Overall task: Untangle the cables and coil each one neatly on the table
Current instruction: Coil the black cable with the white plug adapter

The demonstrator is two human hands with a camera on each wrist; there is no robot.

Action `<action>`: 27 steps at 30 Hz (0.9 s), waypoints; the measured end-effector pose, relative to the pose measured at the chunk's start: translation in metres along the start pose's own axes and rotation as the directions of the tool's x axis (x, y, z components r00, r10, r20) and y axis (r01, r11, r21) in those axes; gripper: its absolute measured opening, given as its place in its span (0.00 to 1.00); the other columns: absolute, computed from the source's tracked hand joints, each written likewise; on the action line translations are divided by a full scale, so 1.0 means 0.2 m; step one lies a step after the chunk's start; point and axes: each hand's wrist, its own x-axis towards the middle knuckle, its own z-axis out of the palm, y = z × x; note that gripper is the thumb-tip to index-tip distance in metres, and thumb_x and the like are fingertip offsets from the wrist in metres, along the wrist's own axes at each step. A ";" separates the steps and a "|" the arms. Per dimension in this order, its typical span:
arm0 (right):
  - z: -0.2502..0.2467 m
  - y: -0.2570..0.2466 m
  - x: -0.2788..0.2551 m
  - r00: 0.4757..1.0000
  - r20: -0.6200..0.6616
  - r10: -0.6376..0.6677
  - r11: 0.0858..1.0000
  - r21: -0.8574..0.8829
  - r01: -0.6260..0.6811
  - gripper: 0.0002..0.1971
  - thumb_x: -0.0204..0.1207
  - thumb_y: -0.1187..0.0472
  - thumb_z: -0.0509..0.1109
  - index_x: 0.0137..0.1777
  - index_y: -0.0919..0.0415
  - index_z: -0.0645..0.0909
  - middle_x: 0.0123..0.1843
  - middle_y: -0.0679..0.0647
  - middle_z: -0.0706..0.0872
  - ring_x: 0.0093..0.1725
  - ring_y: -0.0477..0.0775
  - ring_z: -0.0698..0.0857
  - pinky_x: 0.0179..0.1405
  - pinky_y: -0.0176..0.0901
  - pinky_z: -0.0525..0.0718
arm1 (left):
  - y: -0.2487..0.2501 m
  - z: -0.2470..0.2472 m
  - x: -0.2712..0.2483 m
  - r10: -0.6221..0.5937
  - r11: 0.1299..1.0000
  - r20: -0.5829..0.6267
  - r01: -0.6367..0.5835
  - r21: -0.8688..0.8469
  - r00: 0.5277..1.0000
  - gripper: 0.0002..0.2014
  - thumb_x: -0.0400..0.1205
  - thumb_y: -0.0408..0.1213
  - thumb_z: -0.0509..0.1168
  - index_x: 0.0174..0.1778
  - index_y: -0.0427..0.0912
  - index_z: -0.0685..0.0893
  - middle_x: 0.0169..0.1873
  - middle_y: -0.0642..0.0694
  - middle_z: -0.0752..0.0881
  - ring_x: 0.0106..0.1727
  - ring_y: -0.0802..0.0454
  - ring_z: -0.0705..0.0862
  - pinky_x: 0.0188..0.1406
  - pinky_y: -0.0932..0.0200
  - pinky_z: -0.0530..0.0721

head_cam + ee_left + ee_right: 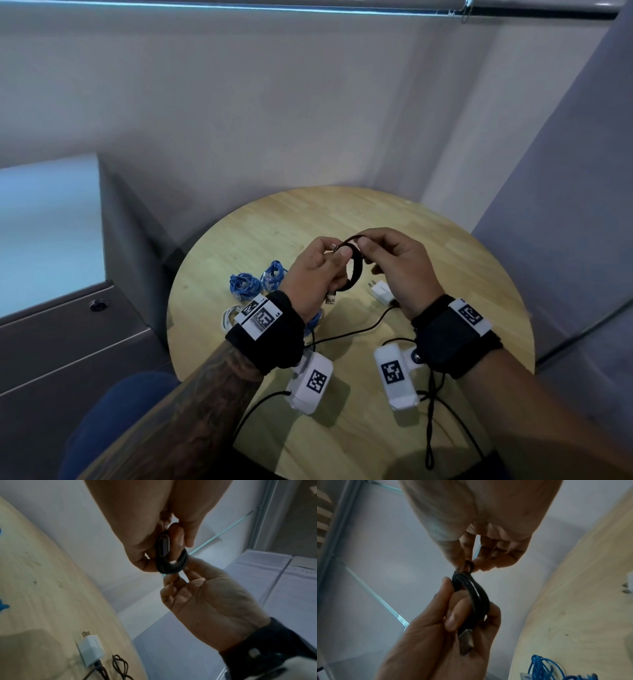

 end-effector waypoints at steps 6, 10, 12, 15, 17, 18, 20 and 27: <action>-0.04 -0.06 -0.01 0.990 0.136 -0.040 0.999 0.034 0.036 0.06 0.79 0.71 0.71 0.48 0.65 0.90 0.42 0.52 0.91 0.40 0.39 0.85 0.38 0.30 0.78 | 0.00 -0.01 0.00 -0.032 0.970 0.117 0.002 0.244 0.993 0.09 0.82 0.35 0.68 0.45 0.37 0.74 0.21 0.58 0.69 0.20 0.59 0.64 0.21 0.65 0.67; -0.06 -0.07 -0.02 0.956 0.283 -0.078 0.994 -0.055 0.098 0.05 0.76 0.68 0.72 0.47 0.62 0.90 0.43 0.55 0.91 0.45 0.51 0.88 0.48 0.38 0.84 | 0.03 -0.04 0.00 -0.065 0.935 0.117 0.020 0.353 0.991 0.10 0.83 0.36 0.68 0.39 0.41 0.75 0.19 0.58 0.70 0.20 0.59 0.65 0.22 0.63 0.65; -0.05 -0.06 -0.02 0.952 0.294 -0.084 0.994 -0.041 0.101 0.03 0.79 0.66 0.73 0.49 0.64 0.88 0.41 0.67 0.88 0.41 0.56 0.87 0.46 0.43 0.86 | 0.04 -0.06 0.01 -0.058 0.915 0.114 0.007 0.403 0.992 0.10 0.83 0.36 0.68 0.38 0.42 0.76 0.20 0.54 0.76 0.19 0.60 0.67 0.21 0.64 0.67; -0.04 -0.06 -0.01 0.955 0.293 -0.051 0.995 -0.072 0.075 0.04 0.81 0.63 0.72 0.50 0.62 0.88 0.40 0.70 0.88 0.36 0.55 0.85 0.41 0.44 0.86 | 0.03 -0.07 0.00 -0.047 0.872 0.142 -0.029 0.489 0.989 0.10 0.82 0.38 0.70 0.43 0.34 0.80 0.29 0.39 0.84 0.21 0.62 0.69 0.23 0.66 0.69; -0.06 -0.05 0.00 0.936 0.353 0.001 0.983 -0.170 0.063 0.03 0.80 0.63 0.74 0.49 0.60 0.89 0.41 0.63 0.91 0.39 0.58 0.87 0.46 0.52 0.87 | 0.02 -0.07 0.00 -0.047 0.832 0.150 -0.044 0.554 0.988 0.13 0.80 0.40 0.72 0.43 0.32 0.81 0.26 0.44 0.79 0.24 0.59 0.71 0.26 0.63 0.71; -0.07 -0.04 0.01 0.919 0.392 0.036 0.975 -0.216 0.054 0.02 0.79 0.63 0.75 0.47 0.60 0.89 0.41 0.60 0.91 0.40 0.57 0.87 0.48 0.55 0.87 | 0.01 -0.08 0.00 -0.053 0.810 0.158 -0.050 0.584 0.986 0.14 0.78 0.41 0.74 0.42 0.33 0.82 0.27 0.44 0.80 0.27 0.57 0.74 0.29 0.61 0.74; -0.09 -0.04 0.02 0.909 0.410 0.069 0.967 -0.252 0.040 0.02 0.80 0.63 0.74 0.46 0.60 0.87 0.41 0.56 0.91 0.40 0.51 0.87 0.49 0.53 0.86 | 0.00 -0.08 -0.01 -0.070 0.791 0.148 -0.036 0.611 0.987 0.14 0.77 0.43 0.74 0.43 0.36 0.82 0.32 0.44 0.84 0.32 0.57 0.78 0.33 0.60 0.78; -0.12 -0.02 0.08 0.998 -0.036 0.053 0.996 0.069 -0.050 0.07 0.85 0.61 0.67 0.44 0.56 0.81 0.31 0.48 0.81 0.33 0.49 0.78 0.35 0.42 0.76 | 0.01 -0.04 0.00 -0.113 0.953 0.099 0.079 0.292 0.989 0.11 0.89 0.38 0.55 0.48 0.40 0.82 0.25 0.50 0.66 0.23 0.60 0.65 0.23 0.69 0.67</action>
